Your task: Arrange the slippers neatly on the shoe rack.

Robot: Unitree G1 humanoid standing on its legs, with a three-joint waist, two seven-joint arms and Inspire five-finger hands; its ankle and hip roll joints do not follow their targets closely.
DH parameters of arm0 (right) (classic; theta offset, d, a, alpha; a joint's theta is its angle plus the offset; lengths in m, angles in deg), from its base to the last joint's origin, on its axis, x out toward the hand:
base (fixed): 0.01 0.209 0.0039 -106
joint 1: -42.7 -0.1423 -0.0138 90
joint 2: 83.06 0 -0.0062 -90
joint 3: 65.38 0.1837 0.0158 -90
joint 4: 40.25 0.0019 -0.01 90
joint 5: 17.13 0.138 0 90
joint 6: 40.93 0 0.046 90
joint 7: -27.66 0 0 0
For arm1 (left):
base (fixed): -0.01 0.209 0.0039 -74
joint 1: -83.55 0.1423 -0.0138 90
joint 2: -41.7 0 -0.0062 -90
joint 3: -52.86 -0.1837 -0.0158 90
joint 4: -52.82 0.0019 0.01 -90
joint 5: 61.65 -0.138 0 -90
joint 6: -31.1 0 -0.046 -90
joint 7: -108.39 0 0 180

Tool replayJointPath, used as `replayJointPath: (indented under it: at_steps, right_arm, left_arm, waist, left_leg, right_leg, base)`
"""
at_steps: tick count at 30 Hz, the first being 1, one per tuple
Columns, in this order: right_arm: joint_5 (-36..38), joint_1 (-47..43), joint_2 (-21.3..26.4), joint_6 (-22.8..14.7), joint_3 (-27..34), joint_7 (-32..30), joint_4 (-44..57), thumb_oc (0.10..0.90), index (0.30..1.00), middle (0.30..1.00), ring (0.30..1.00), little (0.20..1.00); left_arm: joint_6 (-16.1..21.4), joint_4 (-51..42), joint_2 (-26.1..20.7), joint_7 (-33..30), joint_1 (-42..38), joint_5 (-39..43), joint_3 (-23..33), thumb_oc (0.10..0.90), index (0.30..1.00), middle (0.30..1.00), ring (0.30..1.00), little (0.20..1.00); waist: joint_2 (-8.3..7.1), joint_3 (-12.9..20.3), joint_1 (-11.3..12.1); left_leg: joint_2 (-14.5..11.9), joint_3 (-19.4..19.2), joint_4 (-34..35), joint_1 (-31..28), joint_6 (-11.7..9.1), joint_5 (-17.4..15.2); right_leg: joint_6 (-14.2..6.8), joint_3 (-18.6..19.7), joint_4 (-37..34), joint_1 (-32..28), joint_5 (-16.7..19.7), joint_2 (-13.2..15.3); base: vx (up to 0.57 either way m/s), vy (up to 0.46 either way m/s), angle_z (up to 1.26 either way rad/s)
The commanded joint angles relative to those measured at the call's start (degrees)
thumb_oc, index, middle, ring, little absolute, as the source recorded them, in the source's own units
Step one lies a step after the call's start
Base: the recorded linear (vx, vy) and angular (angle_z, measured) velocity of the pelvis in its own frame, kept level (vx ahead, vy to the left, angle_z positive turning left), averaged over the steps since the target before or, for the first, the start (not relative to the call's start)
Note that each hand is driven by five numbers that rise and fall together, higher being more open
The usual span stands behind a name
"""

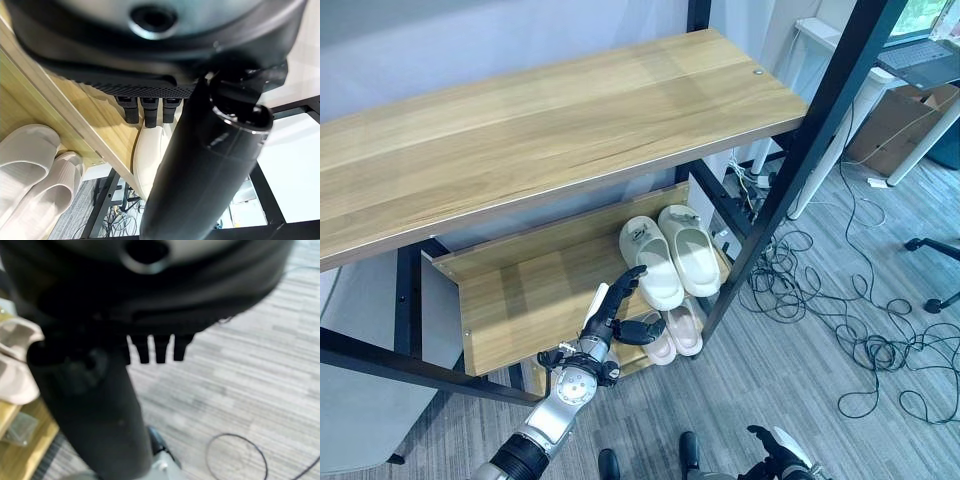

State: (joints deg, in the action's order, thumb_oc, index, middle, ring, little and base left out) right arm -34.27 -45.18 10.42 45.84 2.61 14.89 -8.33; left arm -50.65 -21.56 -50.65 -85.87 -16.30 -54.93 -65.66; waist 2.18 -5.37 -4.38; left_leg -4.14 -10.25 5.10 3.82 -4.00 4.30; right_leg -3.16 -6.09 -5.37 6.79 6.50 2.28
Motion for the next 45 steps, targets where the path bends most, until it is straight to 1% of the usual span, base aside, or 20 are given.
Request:
replayJointPath:
  at_steps: [1, 4, 8, 12, 18, 19, 20, 21, 25, 26, 27, 29, 31, 33, 34, 35, 36, 39, 42, 45]
  right_arm:
    - [0.8, 0.4, 1.5, -0.7, 0.0, -2.0, 0.1, 0.8, 0.9, 0.9, 0.9, 0.9]
    - [0.6, 0.5, 1.5, -0.7, 0.2, -1.8, 0.0, 0.8, 0.9, 0.9, 0.9, 0.9]
    - [0.6, 0.7, 1.2, -0.8, 0.6, -1.3, -0.2, 0.8, 0.9, 0.9, 0.9, 0.9]
    - [0.6, 0.8, 0.8, -0.8, 0.9, -0.5, -0.6, 0.8, 0.9, 0.9, 0.9, 0.9]
    - [0.3, 0.8, 0.1, -0.7, 1.1, 0.2, -1.4, 0.8, 0.9, 0.9, 0.9, 0.9]
    - [0.3, 0.8, 0.1, -0.7, 1.1, 0.2, -1.4, 0.8, 0.9, 0.9, 0.9, 0.9]
    - [0.2, 0.8, -0.1, -0.6, 1.0, 0.5, -1.7, 0.8, 0.9, 0.9, 0.9, 0.9]
    - [0.2, 0.8, -0.1, -0.6, 1.0, 0.5, -1.7, 0.8, 0.9, 0.9, 0.9, 0.9]
    - [0.0, 0.7, -0.6, -0.4, 0.9, 0.8, -2.6, 0.8, 0.9, 0.9, 0.9, 0.9]
    - [0.0, 0.7, -0.6, -0.4, 0.9, 0.8, -2.7, 0.8, 0.9, 0.9, 0.9, 0.9]
    - [-0.3, 0.4, -1.0, -0.1, 0.7, 1.2, -3.6, 0.8, 0.9, 0.9, 0.9, 0.9]
    - [-0.4, 0.5, -1.1, -0.1, 0.6, 1.3, -3.9, 0.8, 0.9, 0.9, 0.9, 0.9]
    - [-0.6, 0.5, -1.2, 0.1, 0.6, 1.5, -4.3, 0.8, 0.9, 0.9, 0.9, 0.9]
    - [-0.6, 0.2, -1.3, 0.2, 0.4, 1.7, -4.8, 0.8, 0.9, 0.9, 0.9, 0.9]
    - [-0.6, 0.2, -1.3, 0.2, 0.4, 1.7, -4.8, 0.8, 0.9, 0.9, 0.9, 0.9]
    - [-0.5, -0.1, -1.4, 0.4, 0.3, 1.8, -5.2, 0.8, 0.9, 0.9, 0.9, 0.9]
    - [-0.5, -0.2, -1.4, 0.4, 0.3, 1.8, -5.2, 0.8, 0.9, 0.9, 0.9, 0.9]
    - [-0.6, -1.0, -1.7, 0.5, 0.0, 1.9, -6.2, 0.8, 0.9, 0.9, 0.9, 0.9]
    - [-0.5, -1.8, -2.1, 0.8, 0.0, 2.0, -7.7, 0.8, 0.9, 0.9, 0.9, 0.9]
    - [-0.4, -2.3, -2.5, 1.0, 0.2, 2.1, -9.3, 0.8, 0.9, 0.9, 0.9, 0.9]
  left_arm:
    - [3.6, 0.2, 2.0, 0.0, -7.5, -1.0, 1.5, 0.8, 0.9, 0.9, 0.9, 0.9]
    - [3.7, -1.1, 1.3, 0.2, -6.8, -0.9, 2.4, 0.8, 0.9, 0.9, 0.9, 0.9]
    - [4.2, -5.4, -0.4, 1.8, -3.9, 1.0, 4.5, 0.8, 0.9, 0.9, 0.9, 0.9]
    - [4.5, -11.2, -2.7, 5.1, 1.8, 3.7, 6.3, 0.8, 0.9, 0.9, 0.9, 0.9]
    - [4.3, -15.3, -5.6, 8.9, 9.6, 5.6, 8.4, 0.8, 0.9, 0.9, 0.9, 0.9]
    - [4.3, -15.3, -5.6, 8.9, 9.6, 5.6, 8.4, 0.8, 0.9, 0.9, 0.9, 0.9]
    - [4.3, -15.3, -6.5, 9.7, 11.9, 5.6, 9.0, 0.8, 0.9, 0.9, 0.9, 0.9]
    - [4.2, -15.4, -6.6, 9.7, 12.1, 5.6, 9.1, 0.8, 0.9, 0.9, 0.9, 0.9]
    - [3.7, -13.7, -7.9, 11.0, 16.6, 5.5, 10.5, 0.8, 0.9, 0.9, 0.9, 0.9]
    - [3.7, -13.8, -8.0, 11.0, 16.7, 5.5, 10.6, 0.8, 0.9, 0.9, 0.9, 0.9]
    - [3.4, -12.3, -8.8, 12.3, 19.6, 6.1, 11.3, 0.8, 0.9, 0.9, 0.9, 0.9]
    - [3.3, -12.0, -9.3, 12.9, 20.7, 6.3, 11.6, 0.8, 0.9, 0.9, 0.9, 0.9]
    - [2.9, -10.8, -10.0, 14.0, 22.9, 6.9, 12.4, 0.8, 0.9, 0.9, 0.9, 0.9]
    - [2.0, -6.8, -10.3, 14.5, 25.1, 6.1, 13.0, 0.8, 0.9, 0.9, 0.9, 0.9]
    - [2.1, -6.7, -10.2, 14.5, 25.1, 6.1, 12.9, 0.8, 0.9, 0.9, 0.9, 0.9]
    - [1.4, -2.5, -10.1, 14.4, 25.5, 4.2, 13.1, 0.8, 0.9, 0.9, 0.9, 0.9]
    - [1.5, -2.4, -10.1, 14.3, 25.4, 4.1, 13.0, 0.8, 0.9, 0.9, 0.9, 0.9]
    - [0.4, 8.1, -7.7, 13.1, 24.4, 0.4, 13.1, 0.8, 0.9, 0.9, 0.9, 0.9]
    - [-0.8, 21.0, -3.9, 11.7, 21.8, -2.4, 14.0, 0.8, 0.9, 0.9, 0.9, 0.9]
    - [-1.3, 30.9, -1.4, 10.2, 19.6, -5.6, 14.8, 0.8, 0.9, 0.9, 0.9, 0.9]
  waist:
    - [-1.15, 1.9, -0.8]
    - [-1.19, 2.1, -0.5]
    - [-1.29, 2.3, 0.2]
    - [-1.65, 2.7, 1.4]
    - [-2.16, 3.1, 3.1]
    - [-2.17, 3.1, 3.0]
    - [-2.38, 3.3, 3.6]
    - [-2.42, 3.3, 3.6]
    - [-2.8, 3.5, 4.8]
    - [-2.82, 3.5, 4.8]
    - [-3.1, 3.7, 5.8]
    - [-3.19, 3.8, 5.9]
    - [-3.31, 4.0, 6.7]
    - [-3.58, 4.2, 7.6]
    - [-3.58, 4.2, 7.6]
    - [-3.74, 4.4, 8.1]
    - [-3.73, 4.4, 8.0]
    - [-4.03, 4.5, 8.4]
    - [-4.14, 4.6, 8.5]
    - [-4.24, 4.8, 8.5]
  left_leg:
    - [0.0, -1.2, -0.1, 2.0, -1.9, -1.0]
    - [0.1, -1.1, -0.1, 1.8, -1.9, -1.0]
    - [0.1, -0.8, -0.1, 1.3, -2.0, -1.0]
    - [0.3, -0.2, -0.1, 0.7, -2.1, -1.1]
    - [0.6, 0.4, -0.1, 0.0, -2.1, -1.2]
    - [0.6, 0.5, -0.1, 0.0, -2.1, -1.2]
    - [0.6, 0.7, -0.1, -0.2, -2.1, -1.2]
    - [0.6, 0.7, -0.1, -0.2, -2.1, -1.2]
    - [0.7, 1.2, -0.1, -0.6, -2.0, -1.2]
    - [0.7, 1.2, -0.1, -0.6, -2.0, -1.2]
    - [0.9, 1.6, -0.1, -0.9, -2.0, -1.2]
    - [0.9, 1.8, -0.1, -1.0, -2.0, -1.2]
    - [1.1, 2.1, -0.1, -1.2, -2.0, -1.1]
    - [1.3, 2.6, -0.1, -1.3, -1.9, -1.1]
    - [1.3, 2.6, -0.1, -1.3, -1.9, -1.1]
    - [1.5, 2.9, -0.1, -1.2, -1.9, -1.0]
    - [1.5, 2.9, -0.1, -1.2, -1.9, -1.0]
    - [1.7, 3.3, -0.1, -1.2, -1.8, -0.8]
    - [1.9, 3.3, -0.1, -1.2, -1.6, -0.8]
    - [2.1, 3.1, -0.1, -1.4, -1.4, -0.8]
  right_leg:
    - [-5.3, -2.9, 0.4, 1.7, -3.7, 2.4]
    - [-5.3, -3.1, 0.4, 1.3, -3.8, 2.4]
    - [-5.4, -4.0, 0.4, 0.4, -4.0, 2.4]
    - [-5.4, -4.8, 0.4, -0.8, -4.1, 2.5]
    - [-5.4, -6.2, 0.4, -2.1, -4.2, 2.6]
    - [-5.4, -6.2, 0.4, -2.1, -4.2, 2.7]
    - [-5.4, -6.6, 0.4, -2.5, -4.2, 2.7]
    - [-5.4, -6.6, 0.4, -2.6, -4.2, 2.7]
    - [-5.3, -7.7, 0.4, -3.5, -4.2, 2.9]
    - [-5.3, -7.7, 0.4, -3.5, -4.2, 2.9]
    - [-5.4, -8.6, 0.4, -4.1, -4.1, 3.0]
    - [-5.4, -8.9, 0.4, -4.4, -4.2, 3.1]
    - [-5.5, -9.4, 0.4, -4.7, -4.1, 3.3]
    - [-5.4, -10.3, 0.4, -5.2, -4.0, 3.5]
    - [-5.5, -10.3, 0.4, -5.2, -4.0, 3.5]
    - [-5.5, -10.8, 0.4, -5.3, -4.0, 3.7]
    - [-5.5, -10.8, 0.4, -5.3, -4.0, 3.7]
    - [-5.5, -11.3, 0.4, -5.4, -3.8, 3.9]
    - [-5.5, -11.3, 0.4, -5.4, -3.6, 4.1]
    - [-5.6, -11.1, 0.4, -5.4, -3.5, 4.3]
  base:
    - [0.0, 0.0, 0.0]
    - [0.0, 0.0, 0.0]
    - [0.0, -0.004, 0.04]
    - [-0.01, 0.004, 0.14]
    - [-0.01, 0.011, 0.1]
    - [-0.01, 0.018, 0.23]
    - [0.0, 0.013, 0.17]
    - [-0.01, 0.026, 0.13]
    - [-0.02, 0.024, 0.14]
    - [-0.02, 0.049, 0.18]
    - [-0.02, 0.053, 0.11]
    - [-0.02, 0.043, 0.13]
    - [-0.01, 0.037, 0.2]
    - [-0.03, 0.052, 0.14]
    - [-0.04, 0.06, 0.22]
    - [-0.02, 0.032, 0.2]
    - [-0.04, 0.055, 0.16]
    - [-0.02, 0.041, 0.03]
    - [-0.02, 0.051, 0.06]
    - [-0.01, 0.054, 0.08]
